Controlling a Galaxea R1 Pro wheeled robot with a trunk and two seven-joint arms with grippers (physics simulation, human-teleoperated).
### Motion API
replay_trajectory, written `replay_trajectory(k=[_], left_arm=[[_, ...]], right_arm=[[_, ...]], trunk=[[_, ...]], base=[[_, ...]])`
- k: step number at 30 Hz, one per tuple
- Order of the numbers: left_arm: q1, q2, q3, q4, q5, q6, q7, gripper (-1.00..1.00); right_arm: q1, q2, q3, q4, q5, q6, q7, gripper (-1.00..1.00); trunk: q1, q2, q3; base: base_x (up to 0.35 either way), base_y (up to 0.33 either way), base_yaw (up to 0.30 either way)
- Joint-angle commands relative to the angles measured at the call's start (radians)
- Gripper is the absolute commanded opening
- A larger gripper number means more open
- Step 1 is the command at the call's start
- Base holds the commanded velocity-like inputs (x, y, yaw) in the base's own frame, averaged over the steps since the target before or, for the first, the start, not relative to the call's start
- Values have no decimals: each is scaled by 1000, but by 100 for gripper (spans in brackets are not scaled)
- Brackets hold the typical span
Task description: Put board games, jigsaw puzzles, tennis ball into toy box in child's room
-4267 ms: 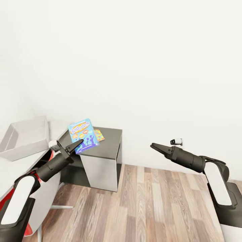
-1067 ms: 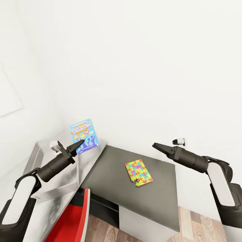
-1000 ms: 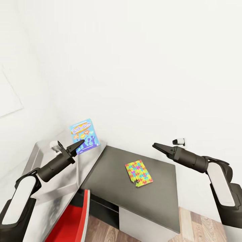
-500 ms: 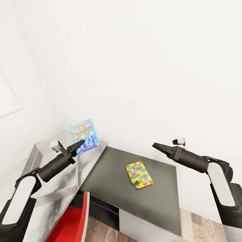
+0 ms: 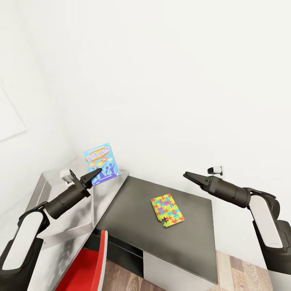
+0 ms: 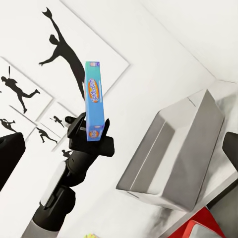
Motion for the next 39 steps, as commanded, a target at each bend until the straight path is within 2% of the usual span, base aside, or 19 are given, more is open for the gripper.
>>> replay_trajectory(k=[1,3,4,6,17,19,22,23,25,27,28,30,31,35,36,39], left_arm=[[-1,0,2,0,1,7,-2,-100],[-1,3,8,0,1,8,-1,-100],[-2,17,10,0,1,9,1,-100],[-2,23,9,-1,1,10,1,-100],[-14,36,14,0,2,14,8,-100],[-33,53,24,3,5,25,28,-100],[-72,96,68,17,11,63,92,-100],[-72,96,68,17,11,63,92,-100],[-106,130,108,51,25,105,144,-100],[-150,179,139,109,47,142,190,-100],[-150,179,139,109,47,142,190,-100],[-190,243,156,187,70,166,221,-100],[-190,243,156,187,70,166,221,-100],[-249,359,167,347,100,192,253,-100],[-249,359,167,347,100,192,253,-100],[-294,424,144,439,106,201,265,-100]], right_arm=[[-1,0,-1,0,4,4,5,100],[-1,0,0,0,4,4,4,100],[-1,1,1,0,5,4,3,100],[-1,2,2,0,5,4,3,100],[-1,0,4,0,5,4,2,100],[-2,0,6,0,5,4,1,100],[-5,0,8,1,6,4,-1,100],[-5,0,8,1,6,4,-1,100],[-7,0,9,2,7,4,-2,100],[-10,0,10,4,9,4,-4,100],[-10,0,10,4,9,4,-4,100],[-13,0,11,5,10,4,-4,100],[-13,0,11,5,10,4,-4,100],[-18,-1,14,5,12,4,-6,100],[-18,-1,14,5,12,4,-6,100],[-19,-2,17,5,13,4,-6,100]], trunk=[[1,-2,-2],[1,-2,-2],[1,-2,-2],[1,-2,-2],[1,-2,-2],[1,-2,-2],[1,-2,-2],[1,-2,-2],[1,-2,-2],[1,-2,-2],[1,-2,-2],[1,-2,-2],[1,-2,-2],[1,-2,-2],[1,-2,-2],[1,-2,-2]], base=[[0,0,0],[0,0,0],[0,0,0],[0,0,0],[0,0,0],[0,0,0],[0,0,0],[0,0,0],[0,0,0],[0,0,0],[0,0,0],[0,0,0],[0,0,0],[0,0,0],[0,0,0],[0,0,0]])
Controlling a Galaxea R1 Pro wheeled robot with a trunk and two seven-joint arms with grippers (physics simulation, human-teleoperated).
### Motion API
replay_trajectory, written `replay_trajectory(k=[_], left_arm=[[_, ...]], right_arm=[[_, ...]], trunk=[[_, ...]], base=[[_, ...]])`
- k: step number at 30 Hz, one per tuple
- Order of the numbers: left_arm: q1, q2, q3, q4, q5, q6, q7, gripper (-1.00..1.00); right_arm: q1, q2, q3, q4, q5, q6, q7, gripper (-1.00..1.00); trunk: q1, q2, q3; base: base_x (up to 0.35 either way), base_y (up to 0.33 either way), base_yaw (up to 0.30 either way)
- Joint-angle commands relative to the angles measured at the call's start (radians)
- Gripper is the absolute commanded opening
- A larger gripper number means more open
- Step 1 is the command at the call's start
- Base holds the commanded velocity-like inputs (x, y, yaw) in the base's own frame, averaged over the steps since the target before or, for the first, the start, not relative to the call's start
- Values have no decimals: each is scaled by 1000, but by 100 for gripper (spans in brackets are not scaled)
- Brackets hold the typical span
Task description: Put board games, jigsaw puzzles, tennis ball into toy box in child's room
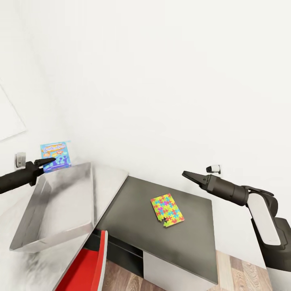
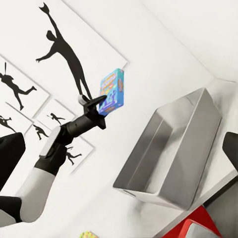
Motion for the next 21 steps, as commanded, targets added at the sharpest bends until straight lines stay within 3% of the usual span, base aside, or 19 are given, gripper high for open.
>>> replay_trajectory(k=[1,4,7,8,15,21], left_arm=[[-2,1,1,1,-3,5,-11,-100],[-49,47,-58,84,-1,9,-5,-100],[-93,72,-126,153,0,12,-3,-100],[-93,72,-126,153,0,12,-3,-100],[-170,92,-252,262,-3,11,-2,-100],[-198,95,-288,319,-10,8,-5,-100]], right_arm=[[-1,0,-1,0,4,4,5,100],[-1,-2,1,-2,5,4,8,100],[0,-6,1,-4,5,4,10,100],[0,-6,1,-4,5,4,10,100],[1,-17,-1,-6,1,4,12,100],[1,-37,-3,-6,-3,4,14,100]], trunk=[[1,-2,-2],[1,-2,-2],[1,-2,-2],[1,-2,-2],[1,-2,-2],[1,-2,-6]], base=[[0,0,0],[0,0,0],[0,0,0],[0,0,0],[0,0,0],[0,0,18]])
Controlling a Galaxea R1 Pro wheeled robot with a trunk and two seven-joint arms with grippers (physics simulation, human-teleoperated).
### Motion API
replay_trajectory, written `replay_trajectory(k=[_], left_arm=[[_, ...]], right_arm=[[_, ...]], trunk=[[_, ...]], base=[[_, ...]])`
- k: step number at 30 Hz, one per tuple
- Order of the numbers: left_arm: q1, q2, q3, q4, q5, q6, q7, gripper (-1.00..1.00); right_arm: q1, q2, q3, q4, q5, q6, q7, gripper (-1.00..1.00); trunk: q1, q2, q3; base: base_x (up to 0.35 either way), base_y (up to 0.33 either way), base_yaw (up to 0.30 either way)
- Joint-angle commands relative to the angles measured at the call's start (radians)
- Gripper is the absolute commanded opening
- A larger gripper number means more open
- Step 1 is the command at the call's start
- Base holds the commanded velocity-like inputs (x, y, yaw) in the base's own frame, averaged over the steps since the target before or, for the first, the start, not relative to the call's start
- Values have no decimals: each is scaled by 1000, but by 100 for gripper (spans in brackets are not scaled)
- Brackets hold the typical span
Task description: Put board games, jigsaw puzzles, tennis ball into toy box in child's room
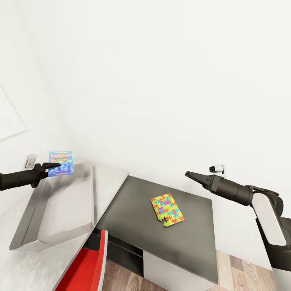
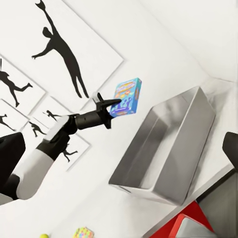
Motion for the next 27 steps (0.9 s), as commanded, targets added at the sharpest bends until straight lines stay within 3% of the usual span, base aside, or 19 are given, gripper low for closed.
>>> replay_trajectory(k=[1,7,12,13,16,17,21,27], left_arm=[[-6,-1,-3,7,-15,2,-13,-100],[-21,-8,-9,40,-62,1,-45,-100],[-49,-23,-13,112,-160,-10,-137,-100],[-49,-23,-13,112,-160,-10,-137,-100],[-66,-32,-13,154,-232,-17,-195,-100],[-66,-32,-13,154,-232,-17,-195,-100],[-85,-43,-13,200,-302,-22,-254,-100],[-97,-49,-13,223,-334,-28,-281,-100]], right_arm=[[-1,-3,-1,0,3,4,6,100],[-1,-10,-1,0,2,4,6,100],[-2,-13,-2,0,1,4,6,100],[-2,-13,-2,0,1,4,6,100],[-2,-14,-2,0,1,4,6,100],[-2,-14,-2,0,1,4,6,100],[-2,-15,-2,0,1,4,5,100],[-2,-14,-1,0,1,4,5,100]], trunk=[[1,-2,-3],[1,-2,-11],[1,-2,-19],[1,-2,-20],[1,-2,-25],[1,-2,-26],[1,-2,-33],[1,-2,-42]], base=[[0,0,45],[0,0,53],[0,0,62],[0,0,64],[0,0,65],[0,0,65],[0,0,66],[0,0,67]])
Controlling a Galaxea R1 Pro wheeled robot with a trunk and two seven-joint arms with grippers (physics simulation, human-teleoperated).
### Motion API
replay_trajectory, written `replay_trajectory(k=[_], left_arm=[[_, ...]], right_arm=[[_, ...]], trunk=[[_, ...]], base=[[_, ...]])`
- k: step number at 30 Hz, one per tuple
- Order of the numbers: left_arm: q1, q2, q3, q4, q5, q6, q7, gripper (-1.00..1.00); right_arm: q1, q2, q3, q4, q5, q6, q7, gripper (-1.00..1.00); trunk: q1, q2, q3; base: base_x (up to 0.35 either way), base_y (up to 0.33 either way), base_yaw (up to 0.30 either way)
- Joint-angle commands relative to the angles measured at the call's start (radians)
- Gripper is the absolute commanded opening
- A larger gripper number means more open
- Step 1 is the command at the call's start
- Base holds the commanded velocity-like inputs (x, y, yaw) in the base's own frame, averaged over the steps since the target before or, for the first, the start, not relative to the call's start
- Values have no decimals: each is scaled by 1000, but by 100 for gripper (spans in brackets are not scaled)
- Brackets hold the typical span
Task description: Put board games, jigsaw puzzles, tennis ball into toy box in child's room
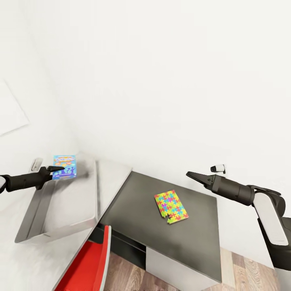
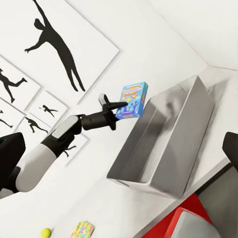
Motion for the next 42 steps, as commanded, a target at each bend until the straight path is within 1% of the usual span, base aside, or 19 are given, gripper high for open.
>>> replay_trajectory(k=[1,5,11,14,19,24,26,28,29,32,34,35,36,42], left_arm=[[-3,-1,-1,4,-10,-2,-13,-100],[-14,-8,-2,13,-20,-10,-22,-100],[-33,-21,-2,16,-25,-12,-25,-100],[-52,-32,-3,18,-26,-10,-23,-100],[-73,-42,-3,19,-27,-5,-20,-100],[-98,-57,-6,34,-28,-1,-17,-100],[-111,-70,-18,52,-30,-1,-17,-100],[-124,-85,-38,76,-38,-4,-17,-100],[-124,-85,-38,76,-38,-4,-17,-100],[-147,-111,-67,111,-54,-9,-17,-100],[-159,-126,-78,132,-66,-12,-17,-100],[-159,-126,-78,132,-66,-12,-17,-100],[-168,-137,-85,150,-78,-16,-16,-100],[-179,-148,-94,175,-96,-24,-17,-100]], right_arm=[[-1,0,0,0,4,4,5,100],[-1,1,1,0,4,4,5,100],[0,1,0,0,5,4,5,100],[1,1,0,0,5,4,5,100],[2,1,-1,0,5,4,5,100],[3,1,-2,-1,5,4,5,100],[3,1,-2,-2,5,4,5,100],[3,1,-3,-2,5,4,5,100],[3,1,-3,-2,5,4,5,100],[4,0,-4,-3,5,4,5,100],[4,0,-4,-3,5,4,5,100],[4,0,-4,-3,5,4,5,100],[5,0,-4,-3,5,4,5,100],[5,-1,-6,-3,5,4,6,100]], trunk=[[1,-2,-4],[1,-2,-10],[1,-2,-17],[1,-2,-19],[1,-2,-21],[1,-2,-22],[1,-2,-22],[1,-2,-22],[1,-2,-22],[1,-2,-22],[1,-2,-22],[1,-2,-22],[1,-2,-22],[1,-2,-23]], base=[[0,0,67],[0,0,67],[0,0,57],[0,0,28],[0,0,16],[0,0,7],[0,0,3],[0,0,2],[0,0,2],[0,0,1],[0,0,0],[0,0,0],[0,0,0],[0,0,0]])
